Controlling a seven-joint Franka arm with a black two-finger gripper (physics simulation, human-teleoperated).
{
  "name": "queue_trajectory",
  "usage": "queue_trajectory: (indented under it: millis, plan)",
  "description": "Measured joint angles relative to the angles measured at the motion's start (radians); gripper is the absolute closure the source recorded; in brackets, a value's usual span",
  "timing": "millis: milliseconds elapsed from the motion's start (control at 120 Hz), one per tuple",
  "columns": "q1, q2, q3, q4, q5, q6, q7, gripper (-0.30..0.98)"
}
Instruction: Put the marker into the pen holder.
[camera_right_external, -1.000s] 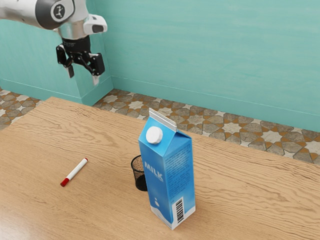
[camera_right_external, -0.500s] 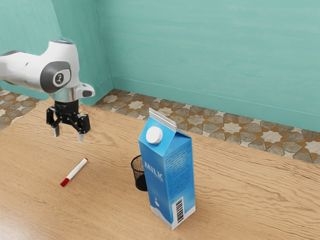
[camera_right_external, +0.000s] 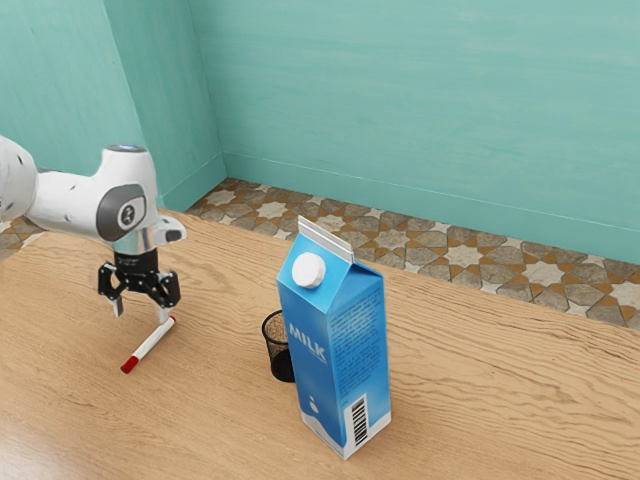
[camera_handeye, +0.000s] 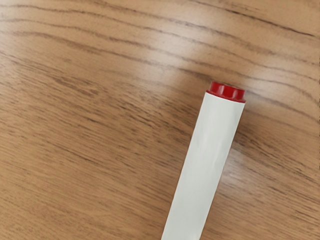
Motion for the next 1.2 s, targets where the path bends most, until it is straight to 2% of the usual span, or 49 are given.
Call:
queue_trajectory:
  millis: [625,675,808,900,1025,1200]
  plan:
    - [0.000,0.083,-0.016,0.002,-0.025,0.064,0.009,0.01]
    - [0.000,0.083,-0.016,0.003,-0.027,0.065,0.009,0.08]
    - [0.000,0.082,-0.016,0.003,-0.023,0.067,0.011,0.41]
    - [0.000,0.082,-0.016,0.003,-0.023,0.068,0.012,0.56]
    - [0.000,0.083,-0.016,0.003,-0.022,0.069,0.011,0.69]
    - [0.000,0.082,-0.016,0.003,-0.016,0.071,0.003,0.76]
